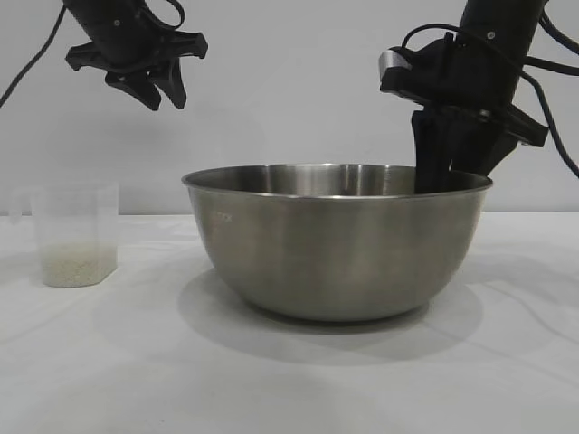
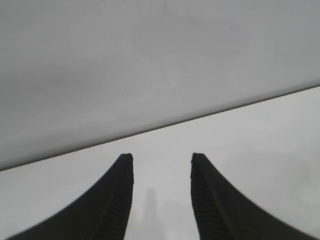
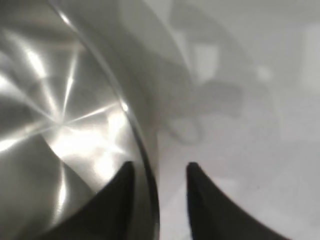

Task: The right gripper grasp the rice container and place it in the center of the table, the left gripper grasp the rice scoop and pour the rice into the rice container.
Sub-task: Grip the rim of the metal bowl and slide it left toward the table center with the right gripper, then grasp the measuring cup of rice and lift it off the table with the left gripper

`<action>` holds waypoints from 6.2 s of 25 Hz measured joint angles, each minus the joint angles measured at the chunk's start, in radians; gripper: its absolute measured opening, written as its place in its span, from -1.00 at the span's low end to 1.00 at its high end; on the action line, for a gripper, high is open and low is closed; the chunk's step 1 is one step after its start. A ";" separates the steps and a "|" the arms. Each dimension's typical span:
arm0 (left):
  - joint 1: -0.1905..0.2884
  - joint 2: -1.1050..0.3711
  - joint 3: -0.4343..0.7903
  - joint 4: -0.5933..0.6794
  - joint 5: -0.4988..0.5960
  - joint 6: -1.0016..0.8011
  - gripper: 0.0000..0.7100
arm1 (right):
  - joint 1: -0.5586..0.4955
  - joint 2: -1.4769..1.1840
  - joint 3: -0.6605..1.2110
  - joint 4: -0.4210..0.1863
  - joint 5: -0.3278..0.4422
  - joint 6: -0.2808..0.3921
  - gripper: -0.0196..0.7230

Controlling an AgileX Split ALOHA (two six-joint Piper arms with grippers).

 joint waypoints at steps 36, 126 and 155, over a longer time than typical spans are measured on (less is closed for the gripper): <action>0.000 0.000 0.000 0.000 0.002 0.000 -0.35 | -0.330 -0.405 -0.003 -0.217 -0.123 0.102 0.20; 0.000 -0.415 1.356 0.130 -1.199 -0.025 -0.35 | -0.326 -2.104 1.076 -0.171 0.015 0.094 0.07; 0.000 -0.134 1.238 0.172 -1.307 -0.071 -0.35 | -0.326 -2.104 1.076 -0.171 0.015 0.094 0.07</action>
